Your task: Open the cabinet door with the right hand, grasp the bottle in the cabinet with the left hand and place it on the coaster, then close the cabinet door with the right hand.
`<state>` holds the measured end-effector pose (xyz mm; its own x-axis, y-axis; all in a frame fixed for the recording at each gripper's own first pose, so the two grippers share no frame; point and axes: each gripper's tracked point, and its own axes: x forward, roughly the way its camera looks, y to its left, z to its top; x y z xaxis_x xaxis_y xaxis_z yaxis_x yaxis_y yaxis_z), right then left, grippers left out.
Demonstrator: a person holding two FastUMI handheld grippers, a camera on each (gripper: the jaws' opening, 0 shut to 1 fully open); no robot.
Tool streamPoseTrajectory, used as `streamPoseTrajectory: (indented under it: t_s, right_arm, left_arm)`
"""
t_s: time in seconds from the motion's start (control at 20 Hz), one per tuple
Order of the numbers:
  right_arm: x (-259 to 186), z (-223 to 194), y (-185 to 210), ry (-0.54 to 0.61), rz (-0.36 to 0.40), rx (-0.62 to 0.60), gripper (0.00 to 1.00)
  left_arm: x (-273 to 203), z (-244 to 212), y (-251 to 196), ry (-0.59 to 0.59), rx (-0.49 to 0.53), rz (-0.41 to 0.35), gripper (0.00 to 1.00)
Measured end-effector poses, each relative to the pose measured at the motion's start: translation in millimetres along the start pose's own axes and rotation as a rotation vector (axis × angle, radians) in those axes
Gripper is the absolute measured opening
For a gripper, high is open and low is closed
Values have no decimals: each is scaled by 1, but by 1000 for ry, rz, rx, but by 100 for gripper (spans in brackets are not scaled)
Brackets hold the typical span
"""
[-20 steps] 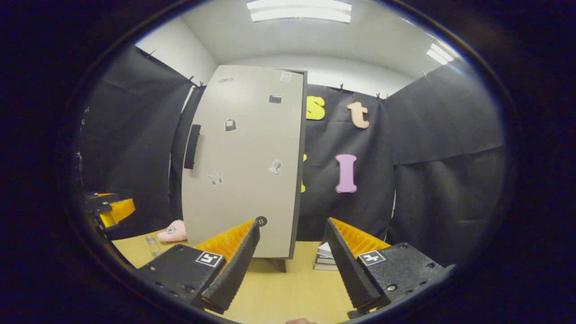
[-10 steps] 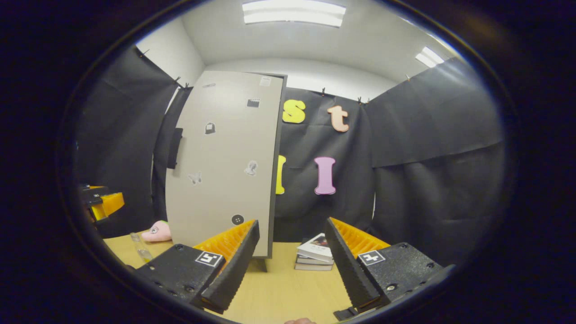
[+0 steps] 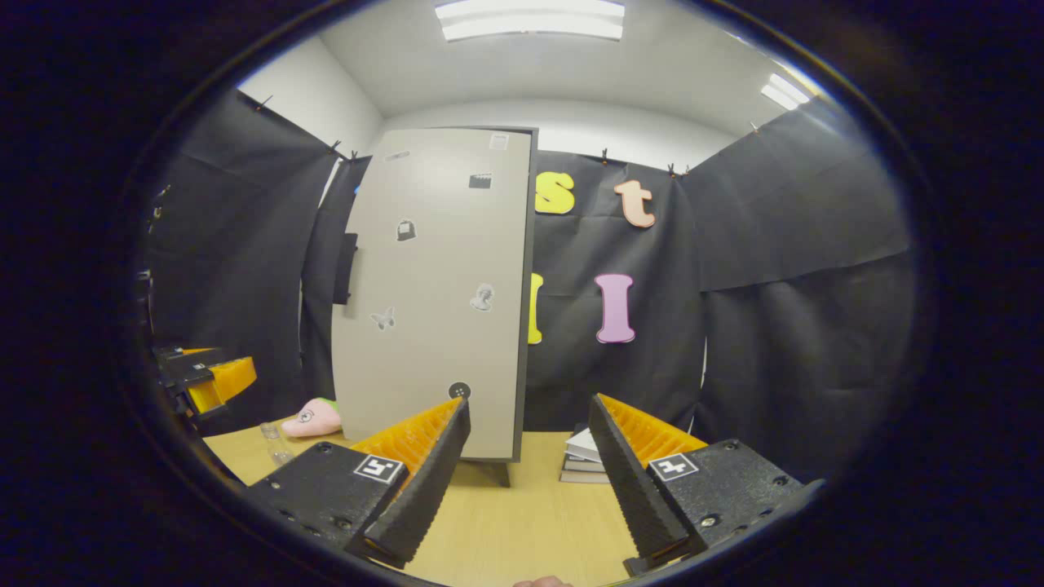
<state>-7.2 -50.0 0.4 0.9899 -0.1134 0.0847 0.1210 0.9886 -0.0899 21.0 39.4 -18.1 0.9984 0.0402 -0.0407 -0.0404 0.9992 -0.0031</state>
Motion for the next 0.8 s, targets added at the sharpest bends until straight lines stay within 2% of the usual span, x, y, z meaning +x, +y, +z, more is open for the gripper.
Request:
streamPoseTrajectory:
  t_s: [0.15,0.5,0.55,0.7,0.8]
  right_arm:
    - [-3,4,2,-21,14,32,94]
    - [-9,1,-4,-16,-11,28,94]
    - [-9,1,-4,-18,-13,31,92]
    - [-12,10,-3,-17,-15,41,94]
    - [-14,10,-1,-17,-15,44,92]
  left_arm:
    - [-2,6,-4,-18,15,-5,95]
    - [0,7,-11,-22,9,-35,95]
    - [0,8,-12,-25,7,-41,95]
    - [0,5,-15,-13,6,-57,95]
    - [-1,8,-14,-16,4,-60,95]
